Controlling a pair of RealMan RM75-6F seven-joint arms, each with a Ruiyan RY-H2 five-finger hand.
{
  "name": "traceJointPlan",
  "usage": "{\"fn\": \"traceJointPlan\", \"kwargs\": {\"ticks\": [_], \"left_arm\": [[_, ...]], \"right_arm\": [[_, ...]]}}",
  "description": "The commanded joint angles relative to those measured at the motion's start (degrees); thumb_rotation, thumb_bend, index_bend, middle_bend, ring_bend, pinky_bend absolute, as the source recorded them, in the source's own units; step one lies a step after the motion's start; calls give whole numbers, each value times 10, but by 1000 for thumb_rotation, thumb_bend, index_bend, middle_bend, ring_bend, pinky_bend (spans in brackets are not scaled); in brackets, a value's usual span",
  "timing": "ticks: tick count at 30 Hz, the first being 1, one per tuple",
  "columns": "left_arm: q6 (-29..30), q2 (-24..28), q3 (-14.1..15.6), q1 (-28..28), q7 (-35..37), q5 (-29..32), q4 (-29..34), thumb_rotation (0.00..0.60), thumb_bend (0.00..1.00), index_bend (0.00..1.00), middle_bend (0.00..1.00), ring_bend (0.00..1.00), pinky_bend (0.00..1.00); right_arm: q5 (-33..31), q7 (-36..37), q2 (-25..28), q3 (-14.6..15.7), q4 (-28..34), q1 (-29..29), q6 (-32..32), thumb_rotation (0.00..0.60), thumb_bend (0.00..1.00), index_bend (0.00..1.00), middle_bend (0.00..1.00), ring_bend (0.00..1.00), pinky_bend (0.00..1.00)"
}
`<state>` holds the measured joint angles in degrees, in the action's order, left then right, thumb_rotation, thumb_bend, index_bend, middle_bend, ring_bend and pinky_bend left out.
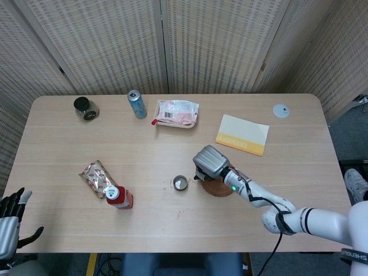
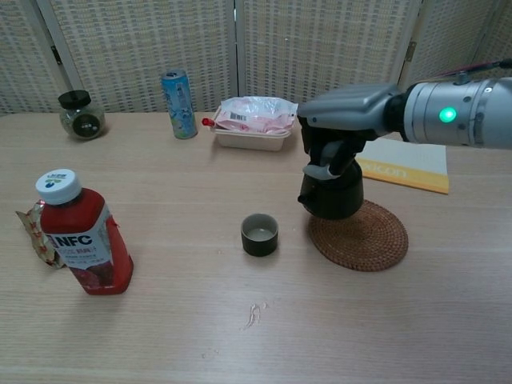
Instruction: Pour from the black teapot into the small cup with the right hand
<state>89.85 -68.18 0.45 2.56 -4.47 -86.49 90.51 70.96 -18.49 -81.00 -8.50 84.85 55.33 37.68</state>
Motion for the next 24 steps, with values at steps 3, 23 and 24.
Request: {"fn": "traceJointPlan", "kwargs": {"ticks": [3,23,24], "left_arm": [[3,0,-1,2,2,1,-2,600,210,55,0,0,0],[14,-4,1,15,10,2,-6,600,210,55,0,0,0],[15,-4,1,15,11,2,-6,600,210,55,0,0,0]], "right_arm": [[-21,-43,-26,-4,-20,34,-19,498,487,1000,1000,898,549],[-112,-181,-68,22,-44,122,-34,515,487,1000,1000,898,549],[-115,-188,-69,25,-44,126,-32,516,487,1000,1000,898,549]]}}
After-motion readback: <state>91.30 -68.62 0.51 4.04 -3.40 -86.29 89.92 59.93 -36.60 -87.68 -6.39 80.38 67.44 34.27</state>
